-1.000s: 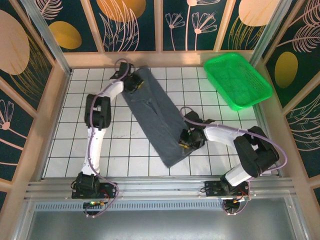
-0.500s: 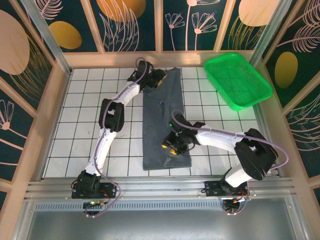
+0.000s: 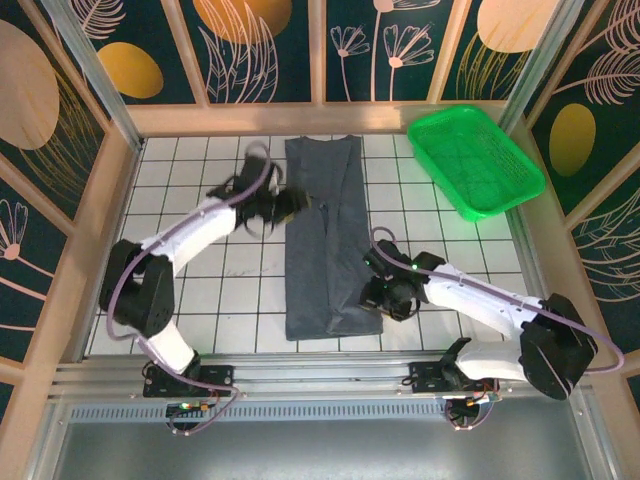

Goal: Fold and stack the t-shirts

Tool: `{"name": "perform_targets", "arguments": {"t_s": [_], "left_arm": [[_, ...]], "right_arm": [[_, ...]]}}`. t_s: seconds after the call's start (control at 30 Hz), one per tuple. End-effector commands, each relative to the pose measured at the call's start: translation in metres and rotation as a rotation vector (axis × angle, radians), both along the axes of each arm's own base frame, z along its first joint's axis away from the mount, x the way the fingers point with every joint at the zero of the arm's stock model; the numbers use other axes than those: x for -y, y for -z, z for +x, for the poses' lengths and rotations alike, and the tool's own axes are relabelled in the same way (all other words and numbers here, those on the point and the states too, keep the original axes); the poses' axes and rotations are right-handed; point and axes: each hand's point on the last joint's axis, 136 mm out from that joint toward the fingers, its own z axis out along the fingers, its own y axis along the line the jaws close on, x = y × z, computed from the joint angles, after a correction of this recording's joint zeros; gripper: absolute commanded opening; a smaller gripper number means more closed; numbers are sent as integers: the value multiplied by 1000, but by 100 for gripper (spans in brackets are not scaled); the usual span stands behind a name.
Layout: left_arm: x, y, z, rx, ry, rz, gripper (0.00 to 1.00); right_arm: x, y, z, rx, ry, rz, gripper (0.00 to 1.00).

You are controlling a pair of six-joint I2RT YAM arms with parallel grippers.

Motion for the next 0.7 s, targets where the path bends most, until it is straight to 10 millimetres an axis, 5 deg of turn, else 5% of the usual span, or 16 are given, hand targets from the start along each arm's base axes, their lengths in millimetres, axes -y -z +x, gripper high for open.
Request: {"name": "perform_targets", "arguments": {"t_s": [0.0, 0.1, 0.23, 0.5, 0.67], "left_arm": [[-36, 62, -112, -270, 127, 138, 46], [-45, 72, -167, -359, 175, 120, 47], [-46, 78, -200, -409, 205, 88, 47], [-30, 83, -213, -449, 231, 14, 47], [-16, 86, -219, -469, 271, 17, 47]], "right_arm": [[3, 17, -17, -38, -87, -19, 54], [2, 28, -16, -42, -102, -37, 50], [-1, 39, -15, -56, -117, -49, 41], [-14, 40, -23, -90, -130, -24, 13], [-20, 34, -31, -96, -120, -1, 5]]}}
